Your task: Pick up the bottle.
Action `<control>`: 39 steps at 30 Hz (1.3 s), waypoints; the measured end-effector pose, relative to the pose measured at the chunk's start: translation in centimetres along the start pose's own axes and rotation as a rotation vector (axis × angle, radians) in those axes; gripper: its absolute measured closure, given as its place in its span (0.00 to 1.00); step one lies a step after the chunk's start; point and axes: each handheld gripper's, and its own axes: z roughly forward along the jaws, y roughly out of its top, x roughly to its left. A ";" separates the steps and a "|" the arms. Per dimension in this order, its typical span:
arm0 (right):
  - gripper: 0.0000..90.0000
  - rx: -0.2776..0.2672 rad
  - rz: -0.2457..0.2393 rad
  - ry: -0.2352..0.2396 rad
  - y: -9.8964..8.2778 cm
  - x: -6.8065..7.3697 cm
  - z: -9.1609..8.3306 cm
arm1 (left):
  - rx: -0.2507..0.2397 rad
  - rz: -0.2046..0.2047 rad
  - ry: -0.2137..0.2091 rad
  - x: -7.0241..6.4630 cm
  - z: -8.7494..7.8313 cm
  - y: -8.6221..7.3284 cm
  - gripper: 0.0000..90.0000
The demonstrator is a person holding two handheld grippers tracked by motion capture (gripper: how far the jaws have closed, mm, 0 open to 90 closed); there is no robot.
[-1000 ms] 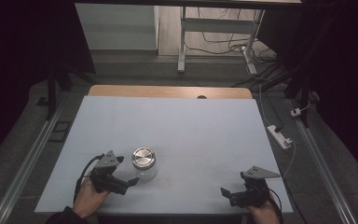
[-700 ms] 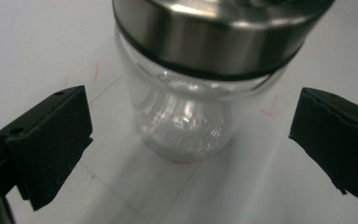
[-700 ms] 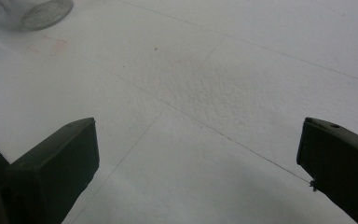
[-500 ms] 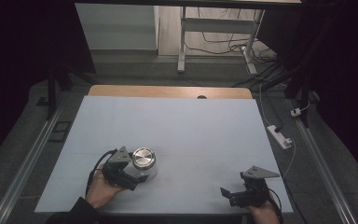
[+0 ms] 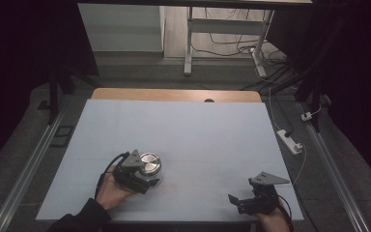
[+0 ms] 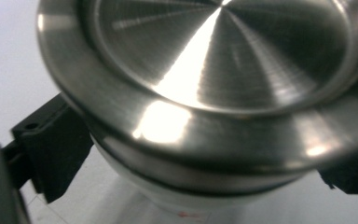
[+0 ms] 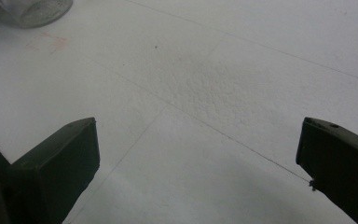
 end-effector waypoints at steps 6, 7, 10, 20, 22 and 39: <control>0.00 0.000 -0.001 0.000 0.0 0.0 0.0 | -0.011 0.012 -0.011 0.1 0.2 0.1 0.15; 0.00 0.000 -0.001 0.001 0.0 0.0 0.0 | -0.011 0.015 -0.015 0.1 0.2 0.2 0.16; 0.00 0.000 0.000 0.001 0.0 0.0 0.0 | -0.009 0.015 -0.017 0.2 0.2 0.2 0.16; 0.00 0.001 0.003 0.000 0.0 0.0 0.0 | 0.008 0.005 -0.011 0.1 0.1 0.4 0.16; 0.00 0.000 0.003 -0.001 0.0 0.0 0.0 | 0.015 -0.003 -0.007 0.1 0.1 0.6 0.17; 0.00 0.001 0.009 0.003 0.0 -0.1 0.0 | -0.006 0.027 -0.026 -0.2 -0.8 3.0 0.17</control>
